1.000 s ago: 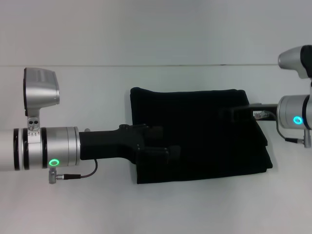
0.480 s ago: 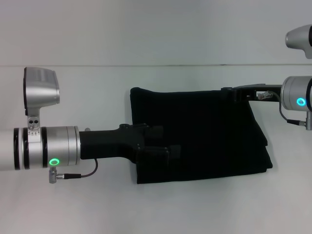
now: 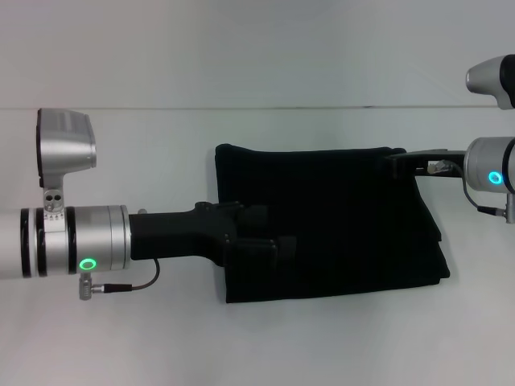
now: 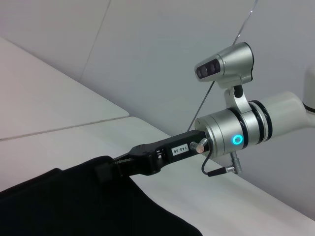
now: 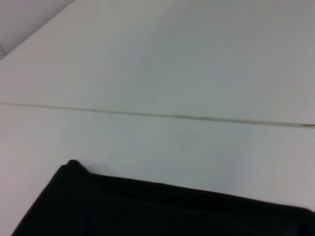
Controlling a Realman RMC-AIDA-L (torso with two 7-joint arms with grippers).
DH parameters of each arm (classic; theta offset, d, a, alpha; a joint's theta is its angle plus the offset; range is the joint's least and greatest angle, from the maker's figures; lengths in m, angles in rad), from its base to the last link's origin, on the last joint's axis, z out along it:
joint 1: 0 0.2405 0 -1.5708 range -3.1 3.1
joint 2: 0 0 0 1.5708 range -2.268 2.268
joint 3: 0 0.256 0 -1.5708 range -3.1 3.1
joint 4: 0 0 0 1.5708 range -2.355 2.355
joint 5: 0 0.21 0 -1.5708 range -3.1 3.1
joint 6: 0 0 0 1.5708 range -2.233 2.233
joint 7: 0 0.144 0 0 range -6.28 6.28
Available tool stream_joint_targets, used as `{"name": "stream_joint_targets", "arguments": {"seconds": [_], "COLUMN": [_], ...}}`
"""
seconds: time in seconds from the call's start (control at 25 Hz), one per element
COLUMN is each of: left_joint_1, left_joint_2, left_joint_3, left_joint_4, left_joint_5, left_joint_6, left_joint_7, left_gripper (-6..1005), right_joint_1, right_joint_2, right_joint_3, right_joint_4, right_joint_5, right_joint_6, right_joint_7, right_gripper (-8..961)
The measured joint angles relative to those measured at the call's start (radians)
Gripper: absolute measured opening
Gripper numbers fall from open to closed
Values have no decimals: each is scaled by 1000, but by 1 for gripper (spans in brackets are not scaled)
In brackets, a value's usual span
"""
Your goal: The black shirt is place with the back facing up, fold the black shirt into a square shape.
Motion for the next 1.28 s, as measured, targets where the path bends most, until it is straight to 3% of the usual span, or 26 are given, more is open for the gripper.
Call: {"name": "stream_joint_targets", "arguments": {"seconds": [0.68, 1.04, 1.28], "left_joint_1": [1, -12, -15], "left_joint_2": [-6, 1, 2], "left_joint_3": [0, -38, -41], "left_joint_4": [-5, -3, -4], "left_joint_5": [0, -12, -23], "left_joint_6": [-12, -52, -84], "left_joint_7": [0, -10, -42], "left_gripper": [920, 919, 919], "right_joint_1": [-10, -119, -183], "right_joint_2": [10, 28, 10], "right_joint_3": [-13, -1, 32], "right_joint_4": [25, -112, -165], "right_joint_5": [-1, 68, 186], "right_joint_6": [102, 100, -27], "right_joint_7": [-31, -54, -127], "right_gripper": [4, 7, 8]}}
